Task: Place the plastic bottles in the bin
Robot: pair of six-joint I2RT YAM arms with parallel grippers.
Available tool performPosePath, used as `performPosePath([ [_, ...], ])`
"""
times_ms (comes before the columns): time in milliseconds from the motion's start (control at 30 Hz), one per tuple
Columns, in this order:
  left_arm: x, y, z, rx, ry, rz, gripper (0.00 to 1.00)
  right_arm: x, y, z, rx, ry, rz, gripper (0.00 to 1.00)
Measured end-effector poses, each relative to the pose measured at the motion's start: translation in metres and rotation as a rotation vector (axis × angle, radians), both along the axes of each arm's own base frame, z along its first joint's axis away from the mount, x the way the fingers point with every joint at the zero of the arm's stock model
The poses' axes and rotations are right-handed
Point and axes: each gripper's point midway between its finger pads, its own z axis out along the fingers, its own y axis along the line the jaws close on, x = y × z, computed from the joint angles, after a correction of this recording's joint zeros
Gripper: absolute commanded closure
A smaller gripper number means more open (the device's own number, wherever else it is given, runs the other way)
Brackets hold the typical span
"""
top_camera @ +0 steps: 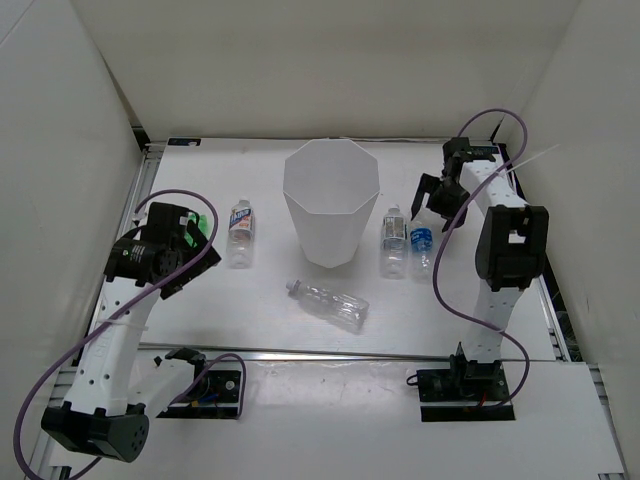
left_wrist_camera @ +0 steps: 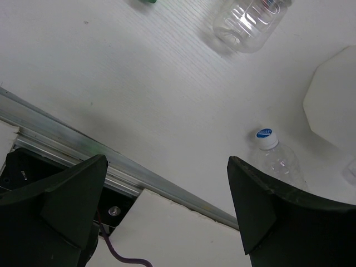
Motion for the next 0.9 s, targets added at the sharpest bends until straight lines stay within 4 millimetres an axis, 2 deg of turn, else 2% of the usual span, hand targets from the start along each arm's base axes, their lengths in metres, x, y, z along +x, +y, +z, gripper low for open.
performPosePath([
  [267,-0.001,0.0,-0.003,-0.004,0.006,0.007,0.0,-0.012,-0.001,-0.017,-0.006,0.055,-0.001,0.09],
  [567,-0.004,0.0,-0.009,-0.003,0.025,0.011,0.0,-0.032,-0.002,-0.038,-0.01,0.121,0.007,0.28],
  [633,-0.004,0.0,-0.009,-0.003,0.025,0.011,0.0,-0.035,-0.002,-0.041,-0.009,0.134,0.012,0.36],
  [733,-0.004,0.0,-0.009,-0.003,0.027,0.011,0.0,-0.037,-0.001,-0.043,0.0,0.141,0.015,0.44],
  [900,-0.009,-0.001,-0.013,-0.011,0.029,0.007,0.0,-0.038,-0.002,-0.043,-0.005,0.144,0.008,0.51],
])
